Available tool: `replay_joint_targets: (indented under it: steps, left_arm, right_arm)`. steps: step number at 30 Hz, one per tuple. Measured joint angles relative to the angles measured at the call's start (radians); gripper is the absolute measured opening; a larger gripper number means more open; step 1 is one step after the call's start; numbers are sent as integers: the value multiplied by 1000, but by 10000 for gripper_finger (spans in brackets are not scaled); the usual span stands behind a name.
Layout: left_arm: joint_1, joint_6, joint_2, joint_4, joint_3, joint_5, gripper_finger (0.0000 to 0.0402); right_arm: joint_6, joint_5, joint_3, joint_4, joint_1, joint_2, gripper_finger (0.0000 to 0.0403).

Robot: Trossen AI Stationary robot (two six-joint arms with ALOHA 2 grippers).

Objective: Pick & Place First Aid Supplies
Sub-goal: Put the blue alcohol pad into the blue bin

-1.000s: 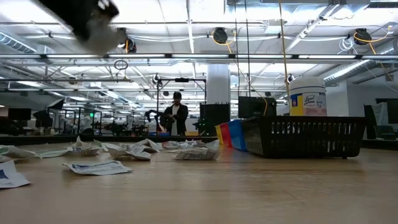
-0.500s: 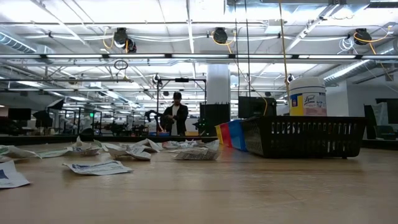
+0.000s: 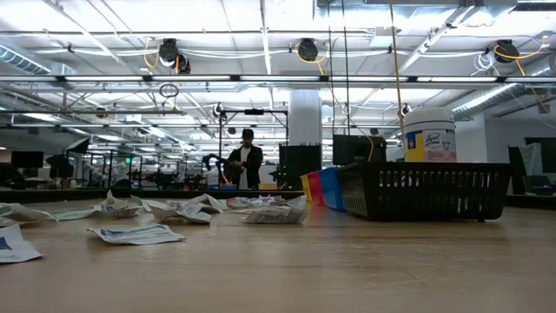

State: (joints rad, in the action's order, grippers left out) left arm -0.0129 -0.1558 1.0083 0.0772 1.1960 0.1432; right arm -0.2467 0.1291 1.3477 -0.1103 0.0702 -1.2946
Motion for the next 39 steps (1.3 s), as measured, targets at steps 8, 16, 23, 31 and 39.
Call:
replay_joint_targets:
  steps: [8, 16, 23, 31, 39]
  left_arm:
    - [122, 24, 220, 2, 183, 244, 0]
    - [125, 45, 388, 1, 344, 284, 0]
    - [123, 23, 406, 3, 348, 258, 0]
    - [115, 14, 406, 2, 348, 197, 0]
    - [109, -4, 406, 0, 348, 137, 0]
  right_arm:
    - [53, -88, 132, 50, -55, -46, 208]
    - [34, -300, 145, 59, -104, -39, 208]
    - [26, -417, 146, 66, -88, -32, 205]
    - [23, -418, 146, 73, -89, -16, 152]
    - [34, -415, 146, 88, -88, -16, 10]
